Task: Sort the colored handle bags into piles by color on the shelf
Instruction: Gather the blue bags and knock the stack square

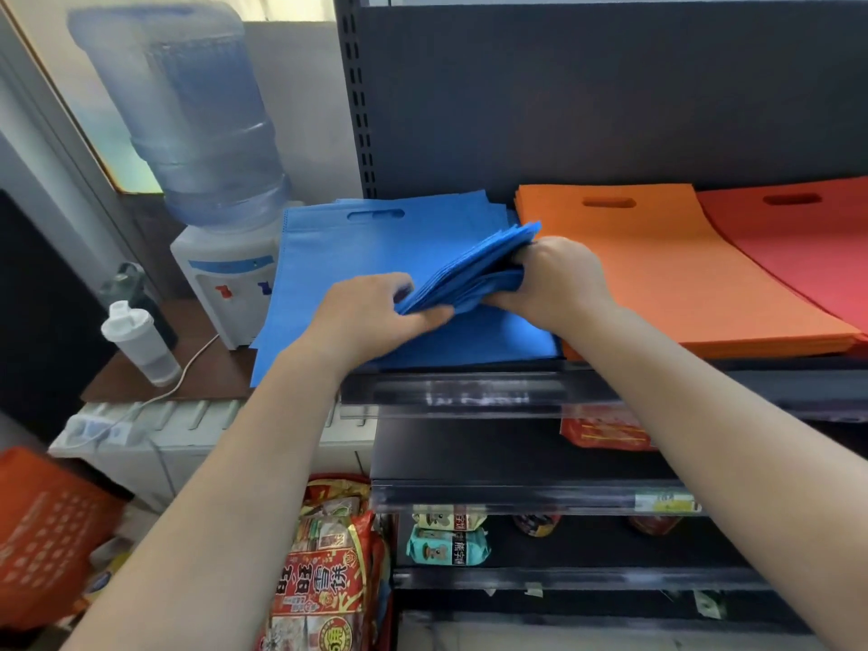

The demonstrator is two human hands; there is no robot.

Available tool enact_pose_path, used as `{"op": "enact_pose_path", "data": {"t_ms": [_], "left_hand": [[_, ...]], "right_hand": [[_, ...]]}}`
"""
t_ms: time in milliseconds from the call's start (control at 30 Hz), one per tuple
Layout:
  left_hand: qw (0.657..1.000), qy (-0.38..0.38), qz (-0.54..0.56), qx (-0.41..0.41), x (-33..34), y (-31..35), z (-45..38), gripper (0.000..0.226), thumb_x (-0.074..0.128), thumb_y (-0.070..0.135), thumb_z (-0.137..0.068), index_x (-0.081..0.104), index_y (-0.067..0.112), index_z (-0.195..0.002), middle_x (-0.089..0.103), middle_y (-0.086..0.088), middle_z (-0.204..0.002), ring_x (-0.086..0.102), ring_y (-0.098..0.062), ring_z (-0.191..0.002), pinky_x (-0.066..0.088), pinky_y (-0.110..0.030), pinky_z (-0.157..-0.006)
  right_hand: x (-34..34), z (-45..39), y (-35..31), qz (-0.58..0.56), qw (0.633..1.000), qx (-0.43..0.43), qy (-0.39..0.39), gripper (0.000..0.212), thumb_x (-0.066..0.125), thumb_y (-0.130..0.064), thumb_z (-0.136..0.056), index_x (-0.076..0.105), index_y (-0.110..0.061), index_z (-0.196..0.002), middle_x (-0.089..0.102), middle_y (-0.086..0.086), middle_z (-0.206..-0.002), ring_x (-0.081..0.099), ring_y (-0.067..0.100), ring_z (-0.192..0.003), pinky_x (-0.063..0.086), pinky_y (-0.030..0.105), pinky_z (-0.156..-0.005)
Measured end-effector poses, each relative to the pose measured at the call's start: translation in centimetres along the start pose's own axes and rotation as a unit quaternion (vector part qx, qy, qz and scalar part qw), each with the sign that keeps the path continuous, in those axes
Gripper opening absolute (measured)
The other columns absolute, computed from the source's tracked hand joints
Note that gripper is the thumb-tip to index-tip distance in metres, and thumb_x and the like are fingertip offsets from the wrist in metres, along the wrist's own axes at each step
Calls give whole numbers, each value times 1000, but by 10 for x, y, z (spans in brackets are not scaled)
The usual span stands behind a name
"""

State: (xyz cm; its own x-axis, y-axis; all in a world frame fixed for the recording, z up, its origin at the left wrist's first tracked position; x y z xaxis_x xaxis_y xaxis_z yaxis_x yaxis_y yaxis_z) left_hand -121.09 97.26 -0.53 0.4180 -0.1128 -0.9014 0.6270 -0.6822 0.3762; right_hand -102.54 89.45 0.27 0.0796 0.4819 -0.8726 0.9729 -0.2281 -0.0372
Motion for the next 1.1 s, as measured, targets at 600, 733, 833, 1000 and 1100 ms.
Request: {"op": "enact_pose_path", "data": {"t_ms": [600, 733, 833, 1000, 1100], "left_hand": [[940, -19, 296, -171, -6, -26, -17, 31, 64, 19, -89, 59, 16, -119, 65, -4, -109, 60, -24, -98, 47, -34, -91], [958, -28, 248, -141, -7, -24, -15, 20, 64, 23, -89, 60, 23, -109, 65, 0, -105, 59, -23, -102, 45, -37, -96], [981, -25, 165, -96, -6, -19, -12, 10, 65, 34, -87, 61, 26, -92, 65, 6, -93, 59, -21, -99, 45, -33, -84], [999, -19, 40, -31, -4, -10, -1, 49, 71, 64, -67, 65, 21, -91, 66, 2, -82, 58, -16, -81, 42, -26, -68], [999, 9, 23, -25, -5, -11, -2, 30, 71, 44, -78, 63, 19, -91, 67, -2, -88, 58, -24, -87, 39, -31, -67]], "right_hand": [[5, 11, 32, -86, 947, -97, -293, 57, 80, -50, -64, 64, -21, -110, 52, -9, -95, 53, 15, -92, 43, 29, -79], [13, 9, 26, -60, 973, -82, -209, 42, 76, -45, -73, 64, -15, -100, 50, -3, -92, 49, 18, -89, 38, 30, -73], [10, 1, 16, -15, 998, -31, -47, 32, 73, -31, -74, 65, -9, -96, 53, 5, -93, 52, 29, -96, 37, 32, -70], [-2, -12, 17, -110, 978, 169, 47, 52, 74, -48, -70, 53, -7, -96, 52, 4, -93, 52, 27, -84, 34, 31, -65], [-3, -17, 19, -213, 951, 221, -21, 54, 63, -58, -80, 60, -5, -88, 67, 10, -81, 62, 24, -71, 45, 32, -59]]}}
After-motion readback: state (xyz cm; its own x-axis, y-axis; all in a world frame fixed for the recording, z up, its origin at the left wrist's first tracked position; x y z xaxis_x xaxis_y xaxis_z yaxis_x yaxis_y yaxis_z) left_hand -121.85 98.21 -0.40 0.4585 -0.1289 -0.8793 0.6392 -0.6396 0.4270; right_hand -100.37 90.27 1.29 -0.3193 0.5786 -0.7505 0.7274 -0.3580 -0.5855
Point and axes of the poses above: each hand's wrist, its own z-axis away from the middle knuckle, its own x-axis out of the palm, y = z × x, the point moved 3 cm from there along -z, towards the middle knuckle
